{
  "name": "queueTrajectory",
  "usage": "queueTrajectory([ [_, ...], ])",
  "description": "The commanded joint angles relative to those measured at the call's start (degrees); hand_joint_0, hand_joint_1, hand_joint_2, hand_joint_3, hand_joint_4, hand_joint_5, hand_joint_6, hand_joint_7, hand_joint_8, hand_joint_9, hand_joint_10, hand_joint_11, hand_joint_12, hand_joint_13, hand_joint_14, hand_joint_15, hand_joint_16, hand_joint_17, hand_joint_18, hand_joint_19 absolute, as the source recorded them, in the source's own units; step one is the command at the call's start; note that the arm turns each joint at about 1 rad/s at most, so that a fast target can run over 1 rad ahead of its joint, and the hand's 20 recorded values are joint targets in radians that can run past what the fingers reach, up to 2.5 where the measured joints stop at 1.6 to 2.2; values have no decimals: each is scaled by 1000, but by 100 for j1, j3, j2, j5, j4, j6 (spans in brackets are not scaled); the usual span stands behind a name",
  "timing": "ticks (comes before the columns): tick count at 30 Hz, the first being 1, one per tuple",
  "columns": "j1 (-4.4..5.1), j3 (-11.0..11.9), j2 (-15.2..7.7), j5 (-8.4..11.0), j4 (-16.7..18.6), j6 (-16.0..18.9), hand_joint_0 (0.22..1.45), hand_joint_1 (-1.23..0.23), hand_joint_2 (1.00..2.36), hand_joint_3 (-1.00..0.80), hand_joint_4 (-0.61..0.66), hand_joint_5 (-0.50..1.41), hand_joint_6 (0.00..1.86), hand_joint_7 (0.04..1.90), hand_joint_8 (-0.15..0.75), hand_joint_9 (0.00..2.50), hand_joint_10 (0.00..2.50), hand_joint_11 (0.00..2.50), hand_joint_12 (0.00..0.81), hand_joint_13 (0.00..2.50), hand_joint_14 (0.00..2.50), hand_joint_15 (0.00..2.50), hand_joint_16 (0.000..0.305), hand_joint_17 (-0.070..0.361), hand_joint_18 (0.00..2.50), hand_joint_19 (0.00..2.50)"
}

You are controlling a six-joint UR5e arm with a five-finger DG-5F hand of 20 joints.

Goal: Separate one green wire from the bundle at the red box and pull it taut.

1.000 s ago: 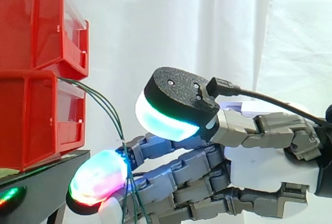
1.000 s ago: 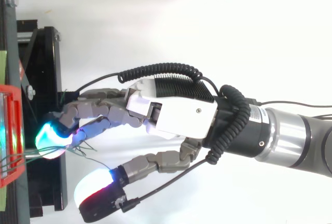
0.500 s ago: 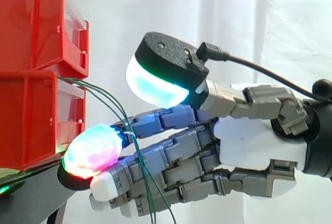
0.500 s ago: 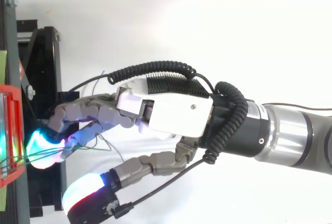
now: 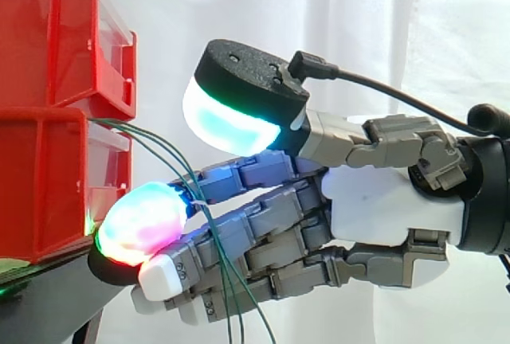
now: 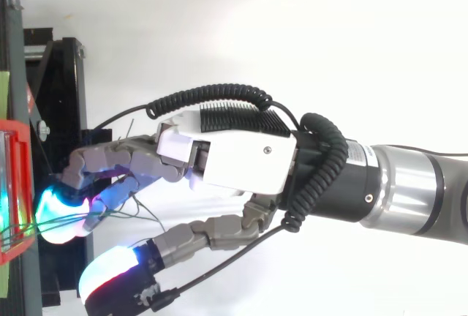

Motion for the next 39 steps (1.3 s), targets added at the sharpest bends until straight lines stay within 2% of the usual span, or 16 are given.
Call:
queueTrajectory([
  [1,-9,2,0,0,-97,5,588,-574,1007,-432,216,-89,504,1180,295,761,8,210,391,488,7,194,62,140,364,202],
  [8,-17,2,0,-44,-176,14,588,-573,1007,-432,218,-88,504,1193,297,762,9,224,391,502,8,197,62,140,375,215],
  [13,-44,2,0,-246,-185,14,589,-574,1007,-430,203,-85,503,1218,298,764,9,229,393,509,8,198,62,140,383,217],
  [23,-70,2,53,-343,-255,31,593,-572,1008,-417,196,-80,503,1253,297,766,9,220,389,532,8,224,62,139,394,215],
  [28,-88,2,132,-352,-396,40,598,-570,1009,-411,179,-78,503,1283,296,765,9,227,388,539,8,223,62,139,397,213],
  [30,-88,10,167,-352,-554,40,604,-572,1012,-390,187,-76,503,1295,296,764,8,220,388,541,9,226,62,138,396,212],
  [34,-97,2,202,-352,-633,40,612,-601,1013,-370,177,-77,502,1350,293,763,9,227,387,541,9,236,61,138,396,229],
  [39,-97,2,211,-325,-642,14,583,-606,1009,-413,189,-82,502,1301,294,755,9,227,390,539,9,234,62,139,400,237],
])
